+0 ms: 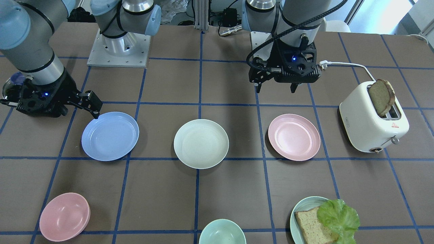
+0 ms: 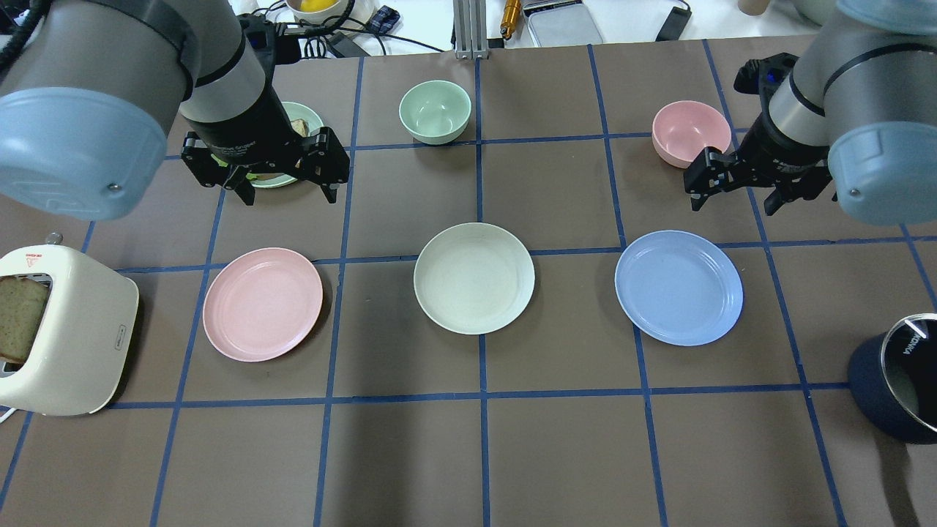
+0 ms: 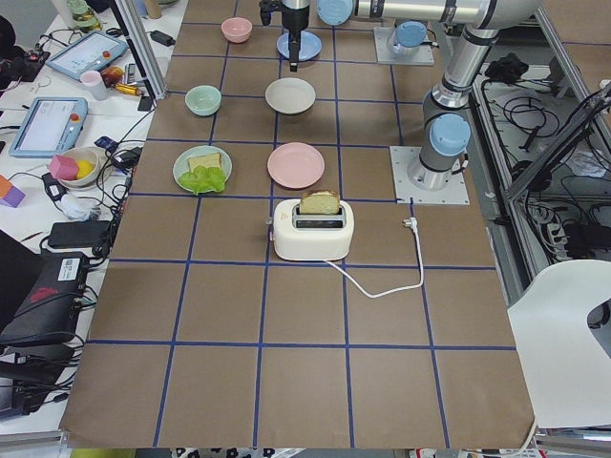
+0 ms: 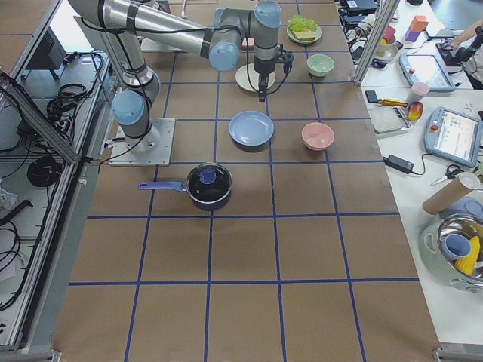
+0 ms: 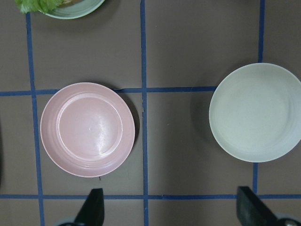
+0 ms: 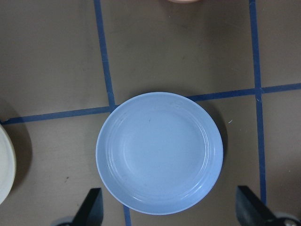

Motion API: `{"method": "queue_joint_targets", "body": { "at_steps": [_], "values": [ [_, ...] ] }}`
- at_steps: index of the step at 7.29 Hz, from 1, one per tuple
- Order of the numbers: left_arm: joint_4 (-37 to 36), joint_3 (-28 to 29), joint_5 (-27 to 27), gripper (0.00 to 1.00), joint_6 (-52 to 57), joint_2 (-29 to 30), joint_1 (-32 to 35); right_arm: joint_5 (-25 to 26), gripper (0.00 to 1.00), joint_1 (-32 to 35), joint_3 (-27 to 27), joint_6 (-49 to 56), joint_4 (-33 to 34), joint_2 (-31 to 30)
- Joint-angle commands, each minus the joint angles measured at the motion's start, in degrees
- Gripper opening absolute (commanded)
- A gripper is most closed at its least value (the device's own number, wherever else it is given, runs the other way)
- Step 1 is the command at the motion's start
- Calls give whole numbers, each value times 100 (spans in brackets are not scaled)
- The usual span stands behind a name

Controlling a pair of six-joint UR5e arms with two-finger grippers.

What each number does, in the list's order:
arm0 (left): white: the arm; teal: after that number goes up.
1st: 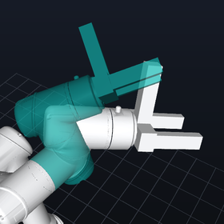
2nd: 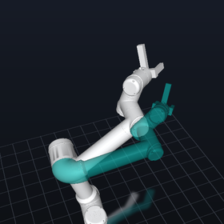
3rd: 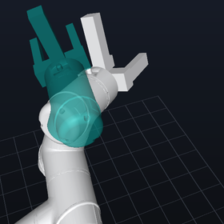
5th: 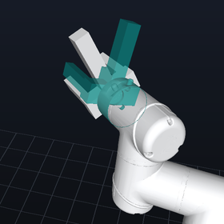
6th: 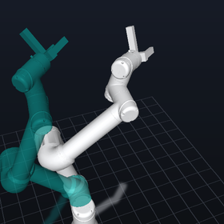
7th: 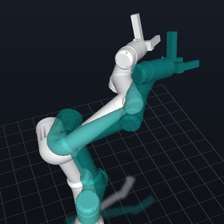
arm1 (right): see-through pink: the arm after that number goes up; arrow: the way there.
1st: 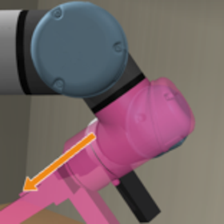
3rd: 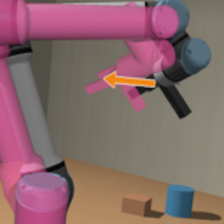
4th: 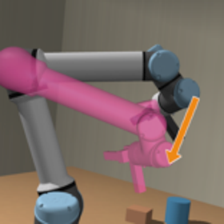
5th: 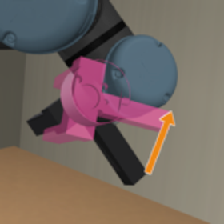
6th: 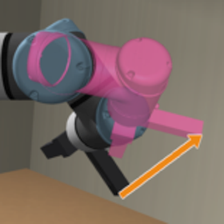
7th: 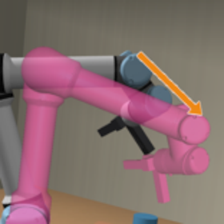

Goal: Stack three plates with pink and blue
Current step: 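Lower the left gripper to the pink plate while the right nears the blue plate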

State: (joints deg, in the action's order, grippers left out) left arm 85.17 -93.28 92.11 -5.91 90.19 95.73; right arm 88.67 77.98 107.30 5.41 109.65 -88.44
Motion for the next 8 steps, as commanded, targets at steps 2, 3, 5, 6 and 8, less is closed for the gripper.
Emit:
{"method": "queue_joint_targets", "body": {
  "at_steps": [2, 3, 5, 6, 8],
  "values": [
    [-683, -584, 0, 98, 80, 182, -308, 36, 100, -493, 397, 311, 786, 458],
    [-973, -804, 0, 89, 98, 244, -396, 36, 100, -572, 397, 520, 812, 685],
    [-1814, -1313, -9, 86, 90, 489, -406, 36, 100, -870, 424, 593, 1031, 1169],
    [-2368, -1594, -9, 86, 90, 612, -406, 36, 100, -898, 459, 601, 1032, 1258],
    [-2461, -1650, 0, 80, 90, 858, -589, 10, 100, -924, 904, 672, 1757, 1504]
  ]
}}
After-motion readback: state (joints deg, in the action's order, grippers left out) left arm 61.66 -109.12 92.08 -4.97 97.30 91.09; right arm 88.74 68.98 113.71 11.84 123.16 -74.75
